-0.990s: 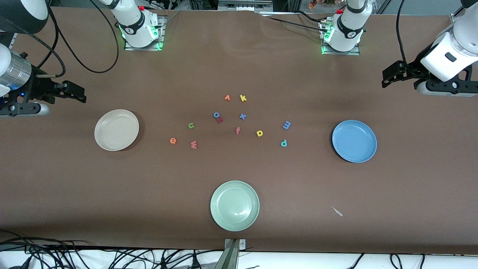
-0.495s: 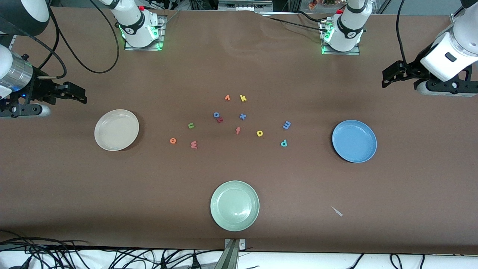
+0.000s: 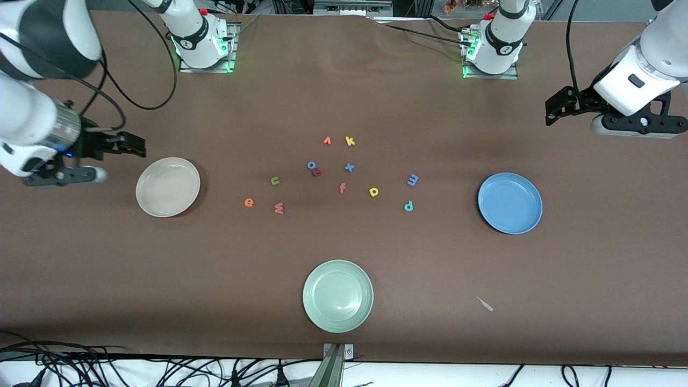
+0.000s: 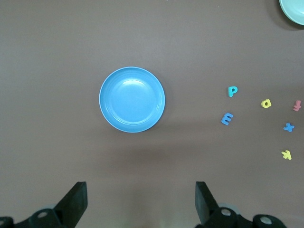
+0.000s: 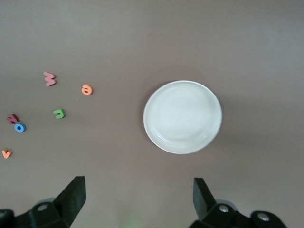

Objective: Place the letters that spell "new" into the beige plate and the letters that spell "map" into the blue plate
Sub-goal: 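Move the right gripper over the orange letter e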

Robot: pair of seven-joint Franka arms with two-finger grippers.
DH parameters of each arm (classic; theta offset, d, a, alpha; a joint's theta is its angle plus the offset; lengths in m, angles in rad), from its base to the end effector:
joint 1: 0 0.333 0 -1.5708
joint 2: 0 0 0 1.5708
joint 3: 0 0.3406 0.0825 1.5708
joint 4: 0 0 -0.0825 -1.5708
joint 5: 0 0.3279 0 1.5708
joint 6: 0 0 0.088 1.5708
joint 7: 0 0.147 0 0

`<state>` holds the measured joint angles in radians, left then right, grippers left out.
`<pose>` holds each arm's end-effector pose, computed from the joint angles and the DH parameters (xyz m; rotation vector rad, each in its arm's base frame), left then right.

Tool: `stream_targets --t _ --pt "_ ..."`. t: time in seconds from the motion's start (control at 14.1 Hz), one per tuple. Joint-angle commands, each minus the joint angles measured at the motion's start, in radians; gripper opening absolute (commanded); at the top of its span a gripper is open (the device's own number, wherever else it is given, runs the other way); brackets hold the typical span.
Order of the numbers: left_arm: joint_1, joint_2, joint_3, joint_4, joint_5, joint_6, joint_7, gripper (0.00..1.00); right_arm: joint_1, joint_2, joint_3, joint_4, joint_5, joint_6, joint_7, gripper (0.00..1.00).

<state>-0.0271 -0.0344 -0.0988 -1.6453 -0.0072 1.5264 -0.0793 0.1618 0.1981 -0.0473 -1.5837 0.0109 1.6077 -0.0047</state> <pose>0.4730 -0.0618 0.5915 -3.1331 0.0727 0.1327 0.5430 0.0661 0.5028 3.1163 0.1840 -0.2718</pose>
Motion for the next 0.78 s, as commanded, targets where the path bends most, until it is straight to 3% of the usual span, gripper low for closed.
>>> stream_targets --t 0.0,0.35,0.71 --pt "0.003 -0.010 -0.007 -0.010 0.027 0.008 -0.011 1.00 0.016 0.064 0.007 0.011 0.006 0.044 -0.003 1.00" --pt "0.001 -0.009 -0.009 -0.010 0.027 0.014 -0.013 1.00 0.120 0.171 0.006 -0.025 0.004 0.204 0.090 1.00" --pt "0.000 -0.009 -0.010 -0.011 0.027 0.014 -0.014 1.00 0.197 0.198 0.006 -0.224 0.001 0.547 0.311 1.00"
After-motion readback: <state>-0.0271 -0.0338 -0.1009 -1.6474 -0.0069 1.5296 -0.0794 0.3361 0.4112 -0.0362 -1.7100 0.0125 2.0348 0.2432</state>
